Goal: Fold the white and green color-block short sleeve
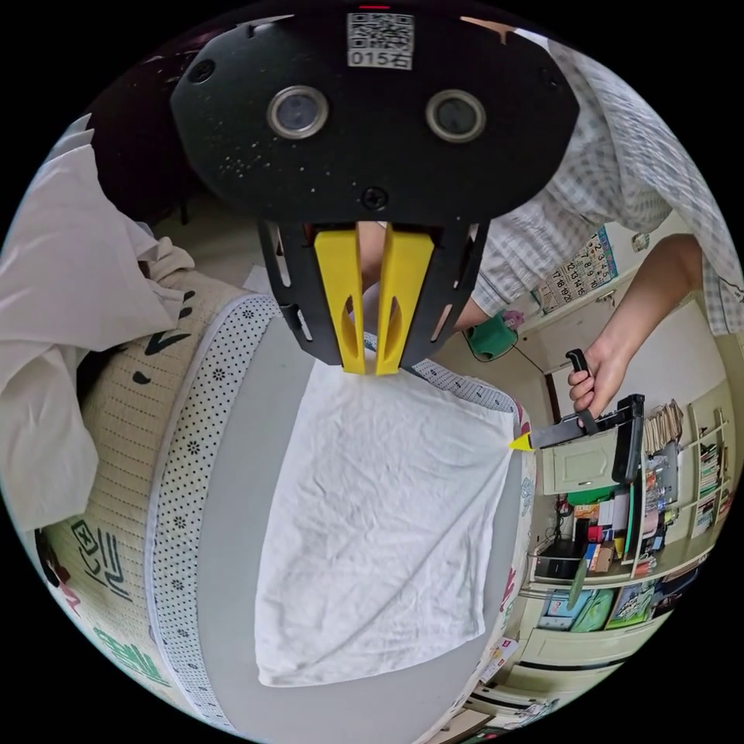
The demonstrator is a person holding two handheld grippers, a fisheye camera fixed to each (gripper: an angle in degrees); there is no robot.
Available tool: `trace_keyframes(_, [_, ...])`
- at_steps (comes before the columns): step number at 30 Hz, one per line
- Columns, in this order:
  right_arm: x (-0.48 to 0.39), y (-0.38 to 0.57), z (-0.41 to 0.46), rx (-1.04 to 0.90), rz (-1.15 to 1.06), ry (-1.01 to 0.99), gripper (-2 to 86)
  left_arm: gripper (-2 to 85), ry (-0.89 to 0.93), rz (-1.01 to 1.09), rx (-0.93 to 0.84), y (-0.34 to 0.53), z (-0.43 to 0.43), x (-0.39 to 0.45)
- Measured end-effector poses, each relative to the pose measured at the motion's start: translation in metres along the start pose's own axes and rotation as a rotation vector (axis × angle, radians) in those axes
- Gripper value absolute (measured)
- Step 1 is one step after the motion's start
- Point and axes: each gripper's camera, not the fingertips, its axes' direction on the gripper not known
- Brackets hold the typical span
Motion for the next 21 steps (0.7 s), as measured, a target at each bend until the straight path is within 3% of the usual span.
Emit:
trace_keyframes(7, [0.01, 0.01, 0.005, -0.02, -0.009, 0.006, 1.4, 4.0, 0.049, -0.017, -0.075, -0.005, 0.017, 0.01])
trace_keyframes(16, [0.015, 0.025, 0.011, -0.051, -0.04, 0.003, -0.3, 0.0, -0.06, -0.009, -0.062, -0.004, -0.01, 0.024])
trace_keyframes(21, [0.01, 0.039, 0.029, -0.159, -0.043, 0.094, -0.5, 1.5, -0.014, -0.014, -0.167, -0.01, -0.002, 0.023])
